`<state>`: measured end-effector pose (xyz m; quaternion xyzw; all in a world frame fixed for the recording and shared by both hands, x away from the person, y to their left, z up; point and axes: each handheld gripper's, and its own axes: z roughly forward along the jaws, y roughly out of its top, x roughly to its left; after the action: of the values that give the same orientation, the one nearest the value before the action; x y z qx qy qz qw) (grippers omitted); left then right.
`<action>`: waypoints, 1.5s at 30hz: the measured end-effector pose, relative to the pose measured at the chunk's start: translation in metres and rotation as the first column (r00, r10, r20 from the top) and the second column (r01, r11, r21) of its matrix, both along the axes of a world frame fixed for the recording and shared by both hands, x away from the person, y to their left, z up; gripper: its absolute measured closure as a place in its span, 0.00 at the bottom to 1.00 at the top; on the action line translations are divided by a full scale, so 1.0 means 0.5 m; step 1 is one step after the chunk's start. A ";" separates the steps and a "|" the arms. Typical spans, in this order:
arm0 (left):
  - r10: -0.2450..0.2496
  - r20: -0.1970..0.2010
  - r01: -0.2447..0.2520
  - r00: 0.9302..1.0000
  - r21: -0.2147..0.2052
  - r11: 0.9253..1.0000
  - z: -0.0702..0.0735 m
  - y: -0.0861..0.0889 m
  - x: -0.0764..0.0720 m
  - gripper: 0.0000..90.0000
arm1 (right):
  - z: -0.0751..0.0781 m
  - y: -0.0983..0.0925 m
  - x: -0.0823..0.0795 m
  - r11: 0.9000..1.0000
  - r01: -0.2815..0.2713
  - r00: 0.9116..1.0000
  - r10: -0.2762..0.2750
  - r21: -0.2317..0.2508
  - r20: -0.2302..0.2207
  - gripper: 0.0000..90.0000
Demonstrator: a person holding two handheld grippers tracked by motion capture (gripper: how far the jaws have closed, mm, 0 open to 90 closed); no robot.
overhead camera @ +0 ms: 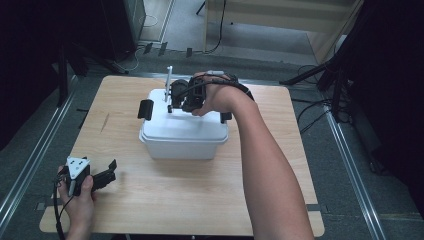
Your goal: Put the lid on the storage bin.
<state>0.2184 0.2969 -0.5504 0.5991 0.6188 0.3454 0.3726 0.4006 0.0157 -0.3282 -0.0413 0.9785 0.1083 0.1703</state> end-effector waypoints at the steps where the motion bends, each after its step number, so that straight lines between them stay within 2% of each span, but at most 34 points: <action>1: 0.000 0.002 0.000 1.000 -0.001 1.000 0.000 0.000 0.000 0.07 | -0.001 0.004 0.001 1.000 0.002 1.000 -0.002 0.003 -0.001 0.95; 4: -0.001 0.002 0.001 1.000 -0.003 1.000 0.000 0.000 0.000 0.07 | -0.005 0.013 0.005 1.000 0.014 1.000 -0.014 0.009 -0.005 0.95; 6: -0.002 0.001 0.002 1.000 -0.002 1.000 0.000 0.000 0.000 0.07 | -0.008 0.018 0.009 1.000 0.003 1.000 -0.003 0.012 -0.009 0.95; 13: -0.004 0.001 0.004 1.000 -0.003 1.000 0.000 0.001 0.000 0.07 | -0.021 0.029 0.010 1.000 0.009 1.000 -0.009 -0.005 -0.020 0.95; 16: -0.002 0.003 0.002 1.000 -0.008 1.000 0.000 0.001 0.001 0.07 | -0.025 0.031 0.011 1.000 -0.020 1.000 0.020 0.003 -0.010 0.92; 19: -0.001 0.004 0.001 1.000 -0.004 1.000 0.000 0.001 0.001 0.07 | -0.019 0.029 0.012 0.999 0.005 1.000 -0.004 0.046 -0.021 0.82; 21: -0.002 0.003 0.002 1.000 -0.004 1.000 0.000 0.001 0.000 0.07 | -0.018 0.026 0.012 0.999 0.014 0.999 -0.013 0.043 -0.030 0.76; 23: -0.001 0.004 0.001 1.000 -0.006 1.000 0.000 0.001 0.001 0.07 | -0.018 0.022 0.011 0.999 0.014 0.999 -0.013 0.034 -0.032 0.66; 24: -0.002 0.004 0.002 1.000 -0.006 1.000 0.000 0.001 0.001 0.07 | -0.019 0.021 0.012 0.999 -0.001 1.000 0.002 0.034 -0.029 0.63; 25: -0.002 0.004 0.002 1.000 -0.006 1.000 0.000 0.001 0.001 0.07 | -0.020 0.018 0.009 0.999 0.021 0.999 -0.020 0.026 -0.036 0.59; 26: -0.002 0.003 0.002 1.000 -0.004 1.000 0.000 0.001 0.001 0.07 | -0.020 0.015 0.007 1.000 0.020 0.999 -0.019 0.022 -0.033 0.53; 29: -0.002 0.002 0.002 1.000 -0.002 1.000 0.000 0.001 0.001 0.07 | -0.020 0.004 0.008 1.000 0.012 1.000 -0.012 0.027 -0.012 0.48; 30: -0.001 0.003 0.001 1.000 -0.003 1.000 0.000 0.000 0.001 0.07 | -0.019 0.000 0.006 0.999 0.013 1.000 -0.013 0.035 -0.003 0.43; 33: -0.002 0.001 0.002 1.000 -0.002 1.000 0.000 0.000 0.001 0.07 | -0.017 -0.012 0.001 0.998 0.053 0.998 -0.054 0.031 0.015 0.31; 36: -0.002 0.000 0.002 1.000 -0.002 1.000 0.000 0.000 0.001 0.07 | -0.015 -0.021 0.003 0.998 0.058 0.998 -0.058 0.033 0.018 0.16; 37: -0.002 0.001 0.002 1.000 -0.001 1.000 0.000 0.000 0.001 0.07 | -0.014 -0.025 0.000 0.996 0.084 0.996 -0.085 0.027 0.011 0.13; 38: -0.002 0.002 0.002 1.000 0.000 1.000 0.000 0.000 0.001 0.07 | -0.014 -0.027 0.003 0.997 0.075 0.997 -0.075 0.030 0.013 0.11; 39: -0.002 0.001 0.002 1.000 -0.001 1.000 0.000 0.000 0.001 0.07 | -0.013 -0.031 0.000 0.995 0.100 0.995 -0.101 0.026 0.004 0.08; 41: -0.002 0.001 0.002 1.000 0.000 1.000 0.000 0.000 0.001 0.07 | -0.012 -0.038 0.001 0.995 0.096 0.995 -0.096 0.014 0.000 0.02; 43: -0.004 0.001 0.004 1.000 0.000 1.000 0.000 0.000 0.001 0.07 | -0.011 -0.047 -0.001 0.995 0.097 0.995 -0.097 0.002 -0.016 0.00; 45: -0.004 0.000 0.004 1.000 -0.001 1.000 0.000 0.000 0.001 0.07 | -0.010 -0.057 0.000 0.995 0.096 0.995 -0.096 0.002 -0.009 0.00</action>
<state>0.2187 0.2969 -0.5503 0.6004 0.6177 0.3442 0.3735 0.4006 -0.0130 -0.3333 0.0065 0.9801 0.1012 0.1708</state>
